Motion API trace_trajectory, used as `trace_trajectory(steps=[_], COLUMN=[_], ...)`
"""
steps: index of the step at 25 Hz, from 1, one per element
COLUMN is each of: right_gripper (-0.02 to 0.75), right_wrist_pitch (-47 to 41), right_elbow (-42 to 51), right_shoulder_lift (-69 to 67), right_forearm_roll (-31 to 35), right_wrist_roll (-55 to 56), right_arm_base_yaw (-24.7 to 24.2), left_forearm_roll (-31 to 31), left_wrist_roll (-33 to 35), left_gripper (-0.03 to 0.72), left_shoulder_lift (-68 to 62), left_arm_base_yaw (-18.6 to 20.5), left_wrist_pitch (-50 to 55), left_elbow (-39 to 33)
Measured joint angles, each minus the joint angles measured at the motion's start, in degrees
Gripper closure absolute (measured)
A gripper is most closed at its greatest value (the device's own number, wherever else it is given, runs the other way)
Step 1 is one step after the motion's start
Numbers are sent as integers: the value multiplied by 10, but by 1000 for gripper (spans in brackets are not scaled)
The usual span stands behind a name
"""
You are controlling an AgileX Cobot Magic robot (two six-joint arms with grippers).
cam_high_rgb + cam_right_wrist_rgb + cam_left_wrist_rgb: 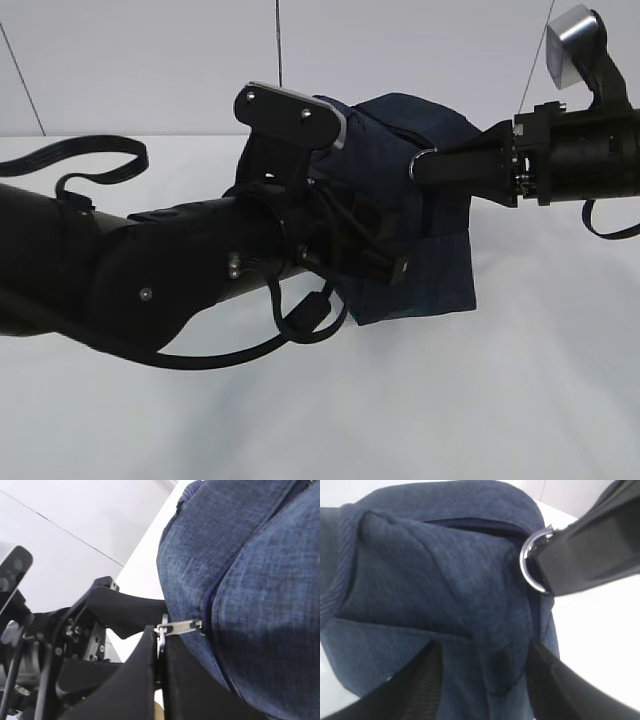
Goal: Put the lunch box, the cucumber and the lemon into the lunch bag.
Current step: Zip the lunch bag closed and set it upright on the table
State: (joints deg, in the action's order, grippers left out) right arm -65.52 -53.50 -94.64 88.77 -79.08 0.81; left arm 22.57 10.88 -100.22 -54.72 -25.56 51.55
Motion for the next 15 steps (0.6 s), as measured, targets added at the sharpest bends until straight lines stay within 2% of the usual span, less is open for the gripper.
trace_trajectory(steps=[5,8,10,15], right_gripper=[731,731,731,731], right_wrist_pitch=[0,0,0,0], right_elbow=[0,0,0,0], right_shoulder_lift=[0,0,0,0], right_forearm_roll=[1,1,2,4], right_wrist_roll=[0,3,5,17], right_arm_base_yaw=[0,0,0,0], left_forearm_roll=[-2,5,24,55], left_wrist_roll=[-6,-11,-14,-13], left_gripper=[296,339,402,635], left_shoulder_lift=[-26,-35,-35,-35], left_arm_base_yaw=[0,0,0,-1], left_wrist_pitch=[-1,5,10,17], left_elbow=[30,38,38,40])
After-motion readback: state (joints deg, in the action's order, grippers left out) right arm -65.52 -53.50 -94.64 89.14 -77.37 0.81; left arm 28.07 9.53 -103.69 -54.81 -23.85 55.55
